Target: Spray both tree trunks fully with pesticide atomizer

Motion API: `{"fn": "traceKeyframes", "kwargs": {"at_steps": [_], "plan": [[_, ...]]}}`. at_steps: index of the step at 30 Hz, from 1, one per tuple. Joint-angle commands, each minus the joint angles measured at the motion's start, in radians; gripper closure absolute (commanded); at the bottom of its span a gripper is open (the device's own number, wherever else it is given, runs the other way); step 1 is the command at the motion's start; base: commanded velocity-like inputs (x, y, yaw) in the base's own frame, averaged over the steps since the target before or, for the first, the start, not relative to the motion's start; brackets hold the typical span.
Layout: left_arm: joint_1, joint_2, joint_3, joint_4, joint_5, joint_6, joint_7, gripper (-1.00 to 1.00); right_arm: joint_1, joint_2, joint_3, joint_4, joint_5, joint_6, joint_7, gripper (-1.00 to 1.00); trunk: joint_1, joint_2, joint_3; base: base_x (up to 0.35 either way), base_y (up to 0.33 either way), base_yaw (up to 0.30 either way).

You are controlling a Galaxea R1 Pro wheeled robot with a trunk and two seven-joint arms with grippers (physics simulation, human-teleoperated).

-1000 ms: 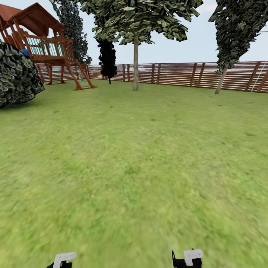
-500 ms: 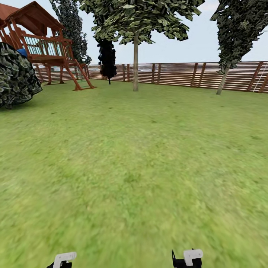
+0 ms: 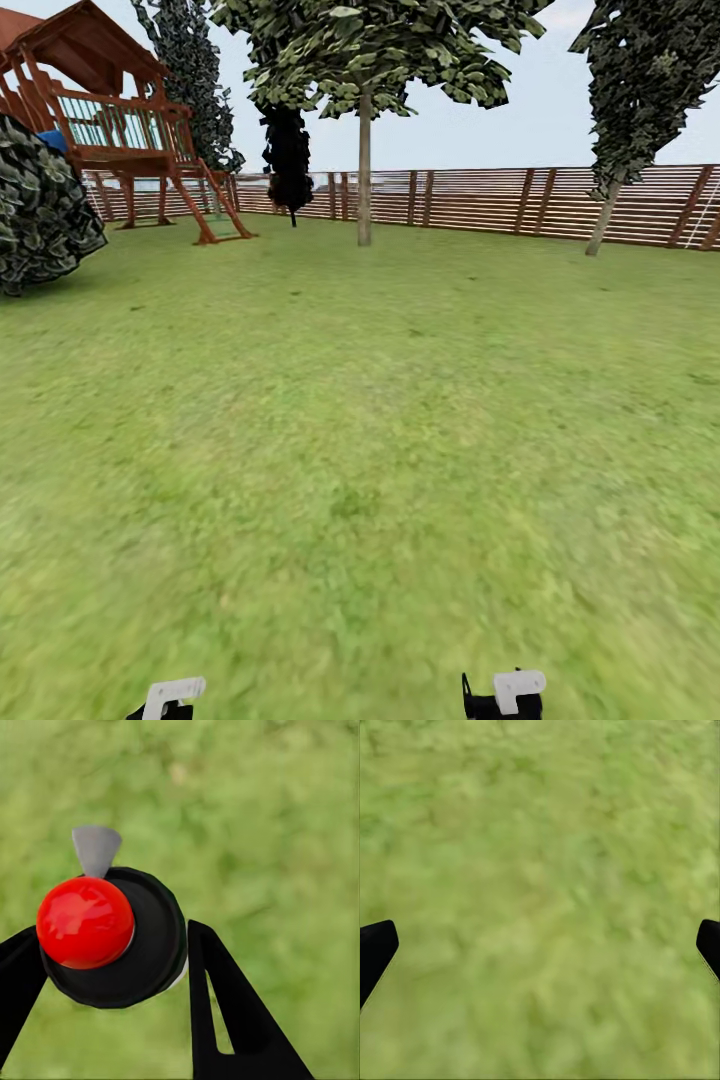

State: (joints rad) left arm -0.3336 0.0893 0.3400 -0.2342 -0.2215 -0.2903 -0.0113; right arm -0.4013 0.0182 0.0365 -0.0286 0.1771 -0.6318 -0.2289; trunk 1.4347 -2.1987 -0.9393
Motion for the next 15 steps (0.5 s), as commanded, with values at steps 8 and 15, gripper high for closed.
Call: {"fn": "traceKeyframes", "kwargs": {"at_steps": [8, 15], "plan": [[-0.001, 0.000, 0.008, 0.001, -0.011, -0.004, -0.001, 1.00, -0.001, 0.000, 0.003, 0.001, 0.009, 0.000, -0.010, -1.00, 0.000, 0.000, -0.001, 0.339, 0.000, 0.000], [-0.001, 0.000, 0.008, 0.001, -0.011, -0.004, -0.001, 1.00, -0.001, 0.000, 0.003, 0.001, 0.009, 0.000, -0.010, -1.00, 0.000, 0.000, -0.001, 0.339, 0.000, 0.000]]}}
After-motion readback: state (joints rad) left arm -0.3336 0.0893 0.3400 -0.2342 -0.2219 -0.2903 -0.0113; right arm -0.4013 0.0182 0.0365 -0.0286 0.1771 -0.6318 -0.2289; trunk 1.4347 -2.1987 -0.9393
